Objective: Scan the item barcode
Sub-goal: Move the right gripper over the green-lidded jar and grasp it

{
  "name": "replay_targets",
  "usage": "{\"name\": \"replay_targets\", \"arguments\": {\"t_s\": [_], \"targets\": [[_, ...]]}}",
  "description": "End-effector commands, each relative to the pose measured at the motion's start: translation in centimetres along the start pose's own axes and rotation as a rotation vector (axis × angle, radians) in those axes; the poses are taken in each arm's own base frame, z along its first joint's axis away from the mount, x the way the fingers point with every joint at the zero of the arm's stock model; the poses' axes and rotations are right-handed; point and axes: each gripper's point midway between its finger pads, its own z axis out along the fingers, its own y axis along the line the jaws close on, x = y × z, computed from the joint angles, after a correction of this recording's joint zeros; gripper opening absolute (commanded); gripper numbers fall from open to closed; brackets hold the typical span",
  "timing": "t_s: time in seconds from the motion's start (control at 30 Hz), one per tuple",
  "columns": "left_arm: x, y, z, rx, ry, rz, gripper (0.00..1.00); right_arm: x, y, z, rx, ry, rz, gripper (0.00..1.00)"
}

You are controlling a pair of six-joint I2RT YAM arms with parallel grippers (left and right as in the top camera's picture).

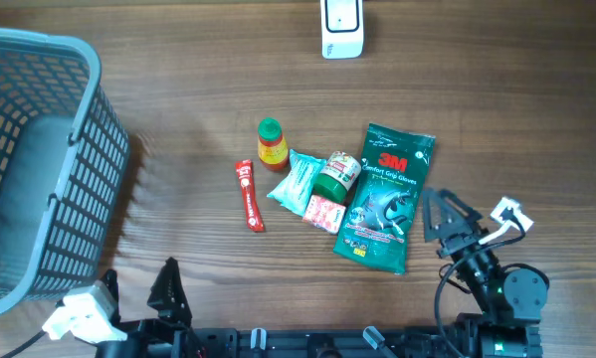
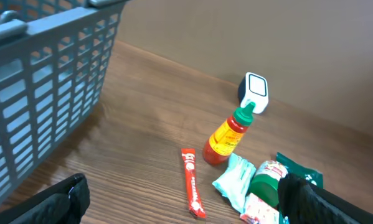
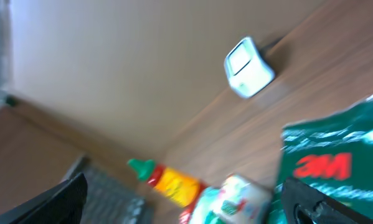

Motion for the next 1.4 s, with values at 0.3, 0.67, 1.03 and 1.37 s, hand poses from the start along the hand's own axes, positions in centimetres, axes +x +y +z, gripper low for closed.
{"name": "replay_targets", "arguments": {"t_s": [0.3, 0.67, 1.03, 1.37], "targets": [[0.9, -0.3, 0.2, 0.025, 0.033, 0.031, 1.00, -1.3, 7.4, 0.0, -0.051, 0.204, -0.133, 0.99], [0.9, -0.3, 0.2, 0.025, 0.033, 0.031, 1.00, -5.3, 4.6, 4.8, 0.609, 0.614, -0.147, 1.00], [0.9, -0.3, 0.2, 0.025, 0.033, 0.031, 1.00, 4.8, -2.2, 11.2, 0.835, 0.875, 0.013, 0.88], [0.9, -0.3, 0.2, 0.025, 0.033, 0.031, 1.00, 12.3, -7.4, 15.0, 1.073, 0.886, -0.077, 0.90]]}}
